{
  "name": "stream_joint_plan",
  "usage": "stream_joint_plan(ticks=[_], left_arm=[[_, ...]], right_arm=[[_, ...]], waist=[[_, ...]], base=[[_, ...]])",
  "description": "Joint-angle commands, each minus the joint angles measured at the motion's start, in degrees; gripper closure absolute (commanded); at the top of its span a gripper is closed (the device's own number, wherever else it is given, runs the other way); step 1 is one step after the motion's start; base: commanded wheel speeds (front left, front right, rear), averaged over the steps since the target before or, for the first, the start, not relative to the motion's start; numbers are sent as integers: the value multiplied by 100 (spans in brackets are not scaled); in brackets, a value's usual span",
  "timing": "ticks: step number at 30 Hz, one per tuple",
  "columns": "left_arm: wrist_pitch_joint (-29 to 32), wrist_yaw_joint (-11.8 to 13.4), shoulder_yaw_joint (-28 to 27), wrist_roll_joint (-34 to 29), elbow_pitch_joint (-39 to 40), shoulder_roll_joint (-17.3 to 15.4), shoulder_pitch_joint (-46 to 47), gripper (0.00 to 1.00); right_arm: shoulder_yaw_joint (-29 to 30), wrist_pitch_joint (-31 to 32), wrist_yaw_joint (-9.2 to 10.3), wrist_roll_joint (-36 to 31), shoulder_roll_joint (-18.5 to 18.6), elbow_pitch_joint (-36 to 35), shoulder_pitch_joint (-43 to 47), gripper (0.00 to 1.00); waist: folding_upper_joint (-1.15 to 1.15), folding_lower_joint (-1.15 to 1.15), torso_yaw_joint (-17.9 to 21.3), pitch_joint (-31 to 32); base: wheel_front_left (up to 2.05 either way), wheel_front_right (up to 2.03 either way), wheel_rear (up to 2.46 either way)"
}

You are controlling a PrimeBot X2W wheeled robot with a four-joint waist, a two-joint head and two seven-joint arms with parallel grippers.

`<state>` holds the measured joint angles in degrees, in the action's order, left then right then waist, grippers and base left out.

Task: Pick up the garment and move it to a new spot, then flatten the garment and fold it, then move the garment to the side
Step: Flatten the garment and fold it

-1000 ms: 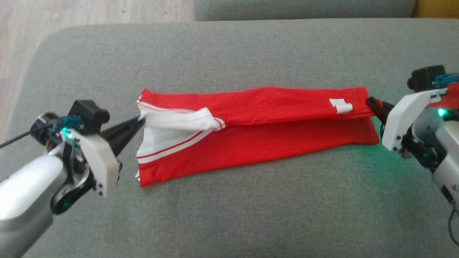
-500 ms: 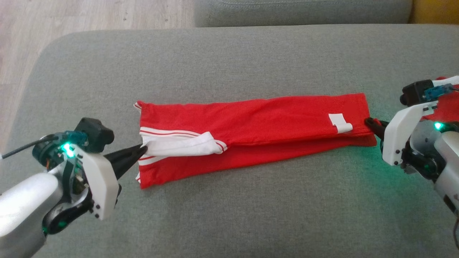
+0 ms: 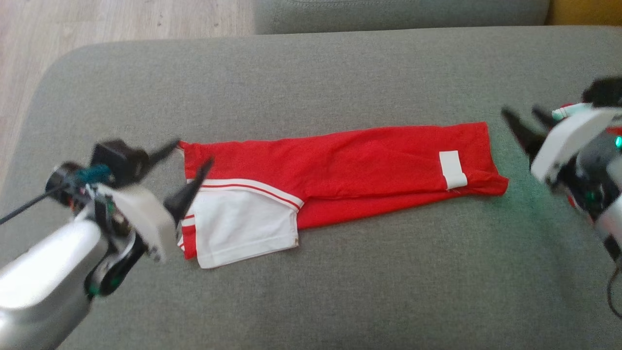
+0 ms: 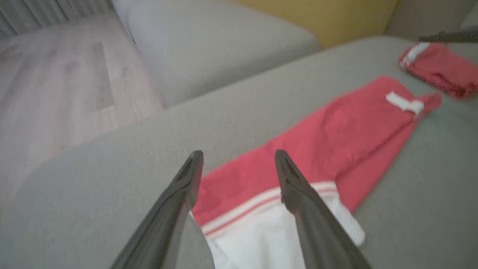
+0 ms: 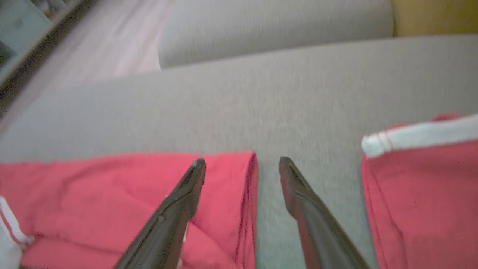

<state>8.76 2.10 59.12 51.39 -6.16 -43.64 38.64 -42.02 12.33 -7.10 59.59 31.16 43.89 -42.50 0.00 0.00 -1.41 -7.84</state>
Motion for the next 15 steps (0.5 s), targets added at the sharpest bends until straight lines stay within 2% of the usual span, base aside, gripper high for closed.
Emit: stream_joint_plan(ticks=[1, 4, 7, 8, 11, 15], left_arm=[[-334, 198, -509, -31, 22, -71, 412, 0], [-1121, 637, -956, 37, -172, 244, 385, 0], [-1817, 970, -1375, 244, -357, 543, 220, 0], [-1817, 970, -1375, 244, -357, 543, 220, 0], [-2282, 1312, -1817, 367, -472, 896, -131, 0], [-2368, 1557, -2189, 140, -473, 1256, -645, 0]], right_arm=[[155, -318, -39, 42, -27, -168, -273, 0], [385, -1006, -39, -56, -255, -322, -341, 0], [617, -1774, -39, -243, -550, -456, -289, 0], [617, -1774, -39, -243, -550, -456, -289, 0], [985, -2541, -39, -583, -1030, -514, -41, 0], [1655, -2723, -39, -1234, -1528, -599, 395, 0]], waist=[[0, 0, 4, 31], [0, 0, 30, 84], [0, 0, 60, 141], [0, 0, 60, 141], [0, 0, 87, 229], [0, 0, 84, 296]], base=[[0, 0, 0], [0, 0, 0], [0, 0, 0], [0, 0, 0], [0, 0, 0], [0, 0, 0]])
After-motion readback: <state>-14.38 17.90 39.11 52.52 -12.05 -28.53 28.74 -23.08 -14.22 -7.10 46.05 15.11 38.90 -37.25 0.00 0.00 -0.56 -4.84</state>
